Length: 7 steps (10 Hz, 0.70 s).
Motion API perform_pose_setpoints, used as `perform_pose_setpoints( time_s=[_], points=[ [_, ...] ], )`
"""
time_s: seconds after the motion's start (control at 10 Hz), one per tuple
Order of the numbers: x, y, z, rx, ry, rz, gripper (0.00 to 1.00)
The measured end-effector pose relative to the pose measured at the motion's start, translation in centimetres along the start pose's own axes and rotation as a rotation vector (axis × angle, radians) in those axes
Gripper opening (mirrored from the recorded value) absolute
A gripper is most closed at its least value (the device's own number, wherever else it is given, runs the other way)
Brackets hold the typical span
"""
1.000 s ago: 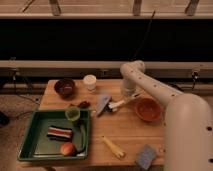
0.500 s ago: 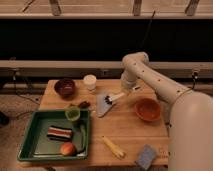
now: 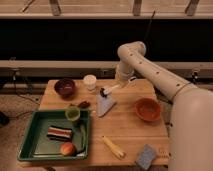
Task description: Place brush in purple bowl
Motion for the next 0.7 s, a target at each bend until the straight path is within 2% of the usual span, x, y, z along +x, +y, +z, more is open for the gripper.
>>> perform_pose_setpoints(
  time_s=[0.2, 0.3, 0.7],
  points=[
    [-2.53, -1.51, -0.51, 0.015, -0.027, -0.042, 0.0],
    [-1.87, -1.2, -0.51, 0.013, -0.015, -0.037, 0.0],
    [-2.03, -1.3, -0.5, 0.013, -0.017, -0.039, 0.0]
  ],
)
